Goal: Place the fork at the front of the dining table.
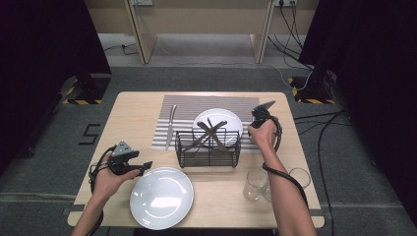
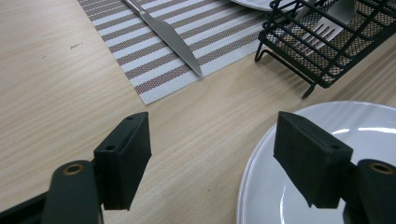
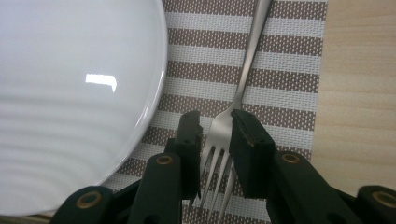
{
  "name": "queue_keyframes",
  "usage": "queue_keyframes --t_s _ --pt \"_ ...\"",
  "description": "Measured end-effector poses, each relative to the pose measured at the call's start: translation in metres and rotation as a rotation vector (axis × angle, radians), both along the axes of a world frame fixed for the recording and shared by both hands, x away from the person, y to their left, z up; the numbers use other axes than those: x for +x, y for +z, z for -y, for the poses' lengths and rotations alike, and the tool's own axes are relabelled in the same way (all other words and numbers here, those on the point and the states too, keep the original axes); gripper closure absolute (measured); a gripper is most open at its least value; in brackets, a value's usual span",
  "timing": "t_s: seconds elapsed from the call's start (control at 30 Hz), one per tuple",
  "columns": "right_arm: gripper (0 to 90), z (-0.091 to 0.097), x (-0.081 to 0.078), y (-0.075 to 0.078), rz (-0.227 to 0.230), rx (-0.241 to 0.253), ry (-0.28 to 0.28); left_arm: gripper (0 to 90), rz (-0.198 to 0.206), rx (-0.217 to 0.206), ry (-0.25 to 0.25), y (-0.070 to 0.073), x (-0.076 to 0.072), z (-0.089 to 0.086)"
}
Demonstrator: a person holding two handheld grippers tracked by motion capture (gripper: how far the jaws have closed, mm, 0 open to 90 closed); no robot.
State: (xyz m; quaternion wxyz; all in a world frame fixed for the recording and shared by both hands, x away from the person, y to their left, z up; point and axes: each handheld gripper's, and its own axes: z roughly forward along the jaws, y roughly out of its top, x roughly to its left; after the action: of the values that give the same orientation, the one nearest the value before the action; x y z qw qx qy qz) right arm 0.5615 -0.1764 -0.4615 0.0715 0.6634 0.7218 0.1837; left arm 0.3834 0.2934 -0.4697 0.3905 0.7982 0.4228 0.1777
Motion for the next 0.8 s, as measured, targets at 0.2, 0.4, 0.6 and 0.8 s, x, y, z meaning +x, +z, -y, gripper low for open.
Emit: queue_keyframes --t_s 0.2,0.4,0.6,0.8 --pt "69.2 0.008 -0.008 0.008 0.011 0.024 -0.005 27.1 0.000 0.001 -0.002 -0.001 0.000 0.001" --pt "67.1 0.015 -0.015 0.012 0.005 0.048 -0.009 27.1 0.000 -0.001 0.003 -0.001 -0.001 0.001" --pt "66.7 0.021 -0.021 0.015 0.010 0.048 -0.007 27.1 -0.003 0.002 -0.003 -0.001 -0.001 0.001" --pt "66.2 0.023 -0.027 0.015 0.011 0.052 -0.009 27.1 -0.003 0.001 0.004 -0.001 -0.002 0.000"
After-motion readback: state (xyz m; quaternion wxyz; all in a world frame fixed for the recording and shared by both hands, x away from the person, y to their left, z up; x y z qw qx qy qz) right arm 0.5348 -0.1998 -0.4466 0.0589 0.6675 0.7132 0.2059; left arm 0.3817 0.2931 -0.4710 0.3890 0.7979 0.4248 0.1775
